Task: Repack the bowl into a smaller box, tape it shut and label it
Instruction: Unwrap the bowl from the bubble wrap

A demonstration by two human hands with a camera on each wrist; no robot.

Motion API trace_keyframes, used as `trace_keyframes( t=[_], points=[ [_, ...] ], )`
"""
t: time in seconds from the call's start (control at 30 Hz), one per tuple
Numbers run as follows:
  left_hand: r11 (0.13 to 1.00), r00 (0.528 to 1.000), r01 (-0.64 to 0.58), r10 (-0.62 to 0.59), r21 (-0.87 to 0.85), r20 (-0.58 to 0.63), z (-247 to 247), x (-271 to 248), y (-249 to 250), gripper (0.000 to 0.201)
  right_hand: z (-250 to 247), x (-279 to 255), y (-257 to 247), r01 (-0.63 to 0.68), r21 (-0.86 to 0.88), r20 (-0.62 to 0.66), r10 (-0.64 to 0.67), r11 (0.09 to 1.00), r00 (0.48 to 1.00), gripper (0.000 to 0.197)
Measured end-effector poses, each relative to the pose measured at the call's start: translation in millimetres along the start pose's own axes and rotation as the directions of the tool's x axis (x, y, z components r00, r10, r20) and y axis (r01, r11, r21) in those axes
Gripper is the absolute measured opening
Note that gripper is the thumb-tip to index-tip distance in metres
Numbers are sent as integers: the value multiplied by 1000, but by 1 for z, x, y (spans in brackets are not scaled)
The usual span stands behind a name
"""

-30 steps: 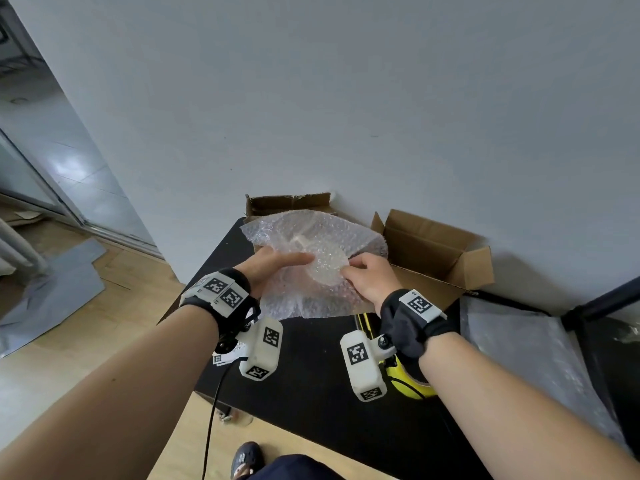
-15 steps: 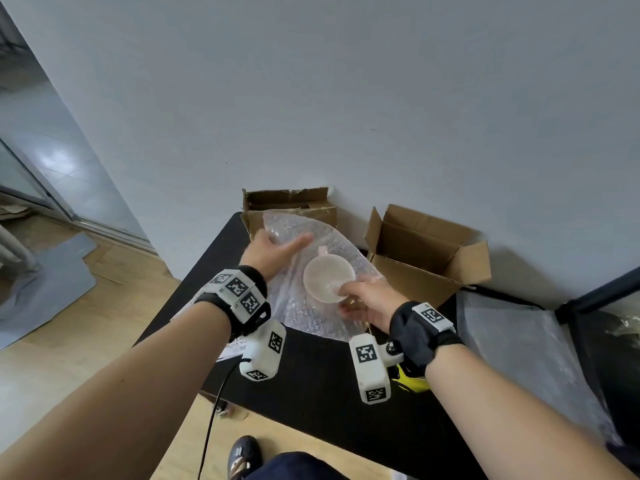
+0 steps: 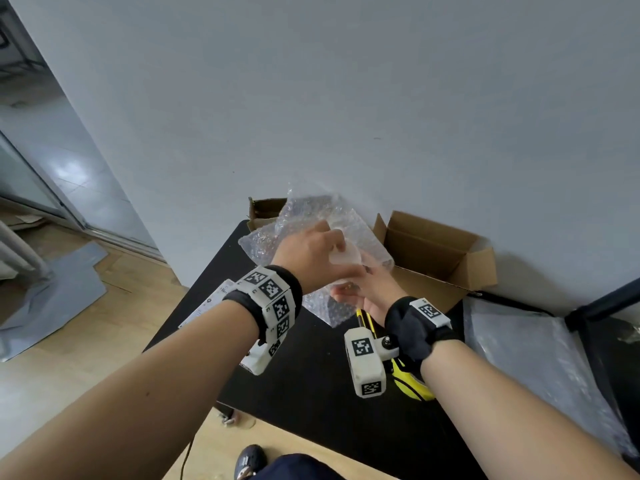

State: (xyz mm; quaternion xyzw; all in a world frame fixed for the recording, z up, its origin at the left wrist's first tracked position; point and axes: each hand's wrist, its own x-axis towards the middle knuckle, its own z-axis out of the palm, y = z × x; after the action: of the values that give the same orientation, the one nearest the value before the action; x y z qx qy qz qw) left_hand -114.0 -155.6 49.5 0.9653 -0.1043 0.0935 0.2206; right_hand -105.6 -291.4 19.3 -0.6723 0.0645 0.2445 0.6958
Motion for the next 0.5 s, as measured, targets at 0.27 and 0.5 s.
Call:
trace_keyframes(
  t=[0.27, 0.5],
  points=[
    [1000, 983, 1, 3, -20, 182, -1, 9, 5, 18, -3, 0, 1, 67, -3, -44, -67, 998, 997, 49],
    [936, 988, 32, 24, -352, 155, -8, 15, 28, 10, -6, 0, -10, 20, 198, 49, -30, 980, 998, 30]
  ],
)
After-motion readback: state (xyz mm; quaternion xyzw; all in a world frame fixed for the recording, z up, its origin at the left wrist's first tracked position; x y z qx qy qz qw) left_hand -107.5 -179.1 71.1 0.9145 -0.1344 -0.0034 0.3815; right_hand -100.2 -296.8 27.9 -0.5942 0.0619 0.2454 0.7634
